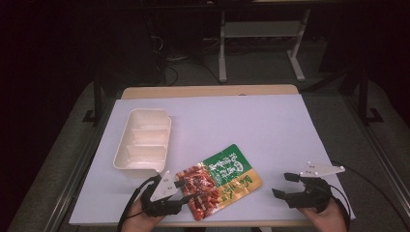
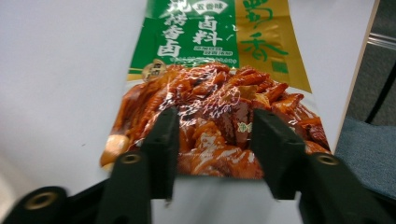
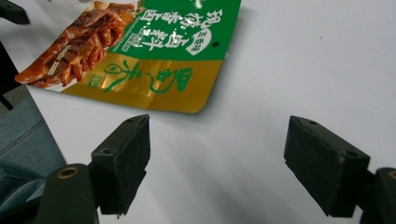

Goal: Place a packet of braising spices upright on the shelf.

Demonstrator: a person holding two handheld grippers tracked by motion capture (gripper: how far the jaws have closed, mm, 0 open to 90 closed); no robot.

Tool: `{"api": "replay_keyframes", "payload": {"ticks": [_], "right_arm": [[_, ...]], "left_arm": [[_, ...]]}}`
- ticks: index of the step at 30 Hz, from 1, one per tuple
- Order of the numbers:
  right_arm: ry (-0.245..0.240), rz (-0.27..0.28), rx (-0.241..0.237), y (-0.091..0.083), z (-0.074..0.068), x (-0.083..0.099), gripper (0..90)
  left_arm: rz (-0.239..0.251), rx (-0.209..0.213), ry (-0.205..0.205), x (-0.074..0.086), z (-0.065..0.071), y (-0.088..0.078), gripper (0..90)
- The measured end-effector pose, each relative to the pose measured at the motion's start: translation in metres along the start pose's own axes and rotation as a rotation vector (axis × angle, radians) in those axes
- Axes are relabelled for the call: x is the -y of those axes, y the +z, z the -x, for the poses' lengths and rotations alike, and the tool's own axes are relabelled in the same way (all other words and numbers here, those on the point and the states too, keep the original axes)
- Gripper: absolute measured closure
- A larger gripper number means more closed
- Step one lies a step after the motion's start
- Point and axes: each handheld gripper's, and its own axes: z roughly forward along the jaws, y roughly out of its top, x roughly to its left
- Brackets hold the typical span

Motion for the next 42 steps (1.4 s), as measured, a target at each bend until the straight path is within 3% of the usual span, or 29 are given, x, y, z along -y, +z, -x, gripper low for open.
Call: {"api": "replay_keyframes", "payload": {"ticks": [8,11,20,26,33,42], "right_arm": [[-0.003,-0.025,-0.01,0.012,-0.001,-0.017,22.1],[-0.004,-0.034,-0.011,0.019,0.001,-0.024,22.3],[0.023,-0.082,-0.029,0.046,0.004,-0.046,22.2],[0.034,-0.151,-0.044,0.074,0.004,-0.064,22.4],[0.03,-0.199,-0.059,0.093,0.005,-0.069,24.6],[0.079,-0.224,-0.147,0.104,0.008,-0.067,38.4]], "left_arm": [[-0.065,0.047,0.004,-0.002,-0.008,0.023,74.1],[-0.093,0.046,0.012,-0.001,-0.007,0.028,79.0],[-0.112,0.059,0.009,0.001,-0.007,0.033,82.0],[-0.12,0.05,0.022,0.001,-0.004,0.033,83.8],[-0.118,0.054,0.019,0.001,-0.005,0.033,84.0],[-0.117,0.048,0.013,0.002,-0.004,0.034,84.0]]}}
